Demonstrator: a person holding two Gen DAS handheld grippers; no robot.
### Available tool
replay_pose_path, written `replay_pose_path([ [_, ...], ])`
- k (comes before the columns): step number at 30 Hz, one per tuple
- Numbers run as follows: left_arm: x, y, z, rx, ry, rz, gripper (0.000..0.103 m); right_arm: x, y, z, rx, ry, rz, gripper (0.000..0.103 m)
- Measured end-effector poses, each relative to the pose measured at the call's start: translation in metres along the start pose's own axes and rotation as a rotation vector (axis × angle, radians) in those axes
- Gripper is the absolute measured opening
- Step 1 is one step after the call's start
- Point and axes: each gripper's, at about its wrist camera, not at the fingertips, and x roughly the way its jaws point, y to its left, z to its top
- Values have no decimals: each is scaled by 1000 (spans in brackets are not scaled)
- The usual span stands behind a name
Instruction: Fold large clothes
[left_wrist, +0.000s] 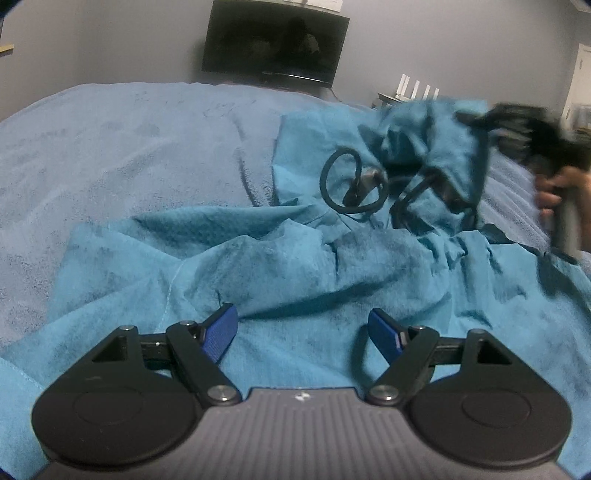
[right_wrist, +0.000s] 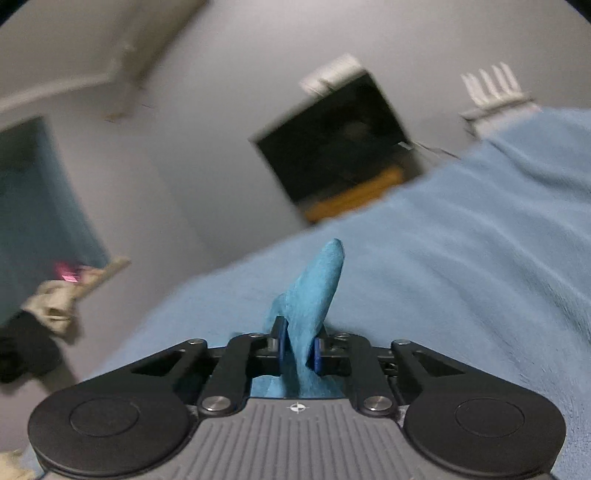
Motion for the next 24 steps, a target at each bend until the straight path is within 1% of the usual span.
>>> replay_pose_path([
  [1, 1, 0, 0, 0, 0, 1, 77, -13, 8, 0, -30, -14, 35, 11],
  [4, 1, 0, 1, -4, 1, 6, 77, -71, 37, -1, -126, -58, 146, 10],
  [6, 0, 0, 0, -13, 2, 3, 77, -107, 59, -7, -195, -66, 196, 9],
  [8, -2, 3, 1, -35, -3, -5, 77, -145, 83, -19, -281, -57, 223, 8],
  [11, -12, 12, 2, -114, -11, -23, 76, -193, 112, -44, -369, -8, 218, 8],
  [13, -28, 22, 2, -184, -31, -11, 76, -219, 126, -64, -431, 41, 186, 8],
  [16, -57, 40, -1, -282, -68, 10, 76, -248, 142, -99, -489, 131, 95, 8],
  [17, -71, 45, -2, -312, -90, 49, 76, -256, 143, -112, -500, 155, 52, 10],
  [19, -94, 52, -5, -326, -137, 114, 76, -263, 143, -131, -504, 204, -34, 10],
  [20, -106, 54, -6, -329, -165, 140, 76, -264, 141, -140, -516, 243, -79, 11],
  [21, -117, 56, -7, -338, -188, 161, 76, -268, 143, -152, -539, 303, -137, 13],
  [22, -128, 59, -8, -354, -210, 172, 76, -266, 144, -160, -551, 350, -190, 19],
  [23, -136, 60, -10, -369, -226, 164, 76, -266, 145, -165, -543, 392, -232, 27],
  [24, -142, 60, -11, -383, -235, 145, 76, -270, 145, -166, -521, 423, -268, 29],
])
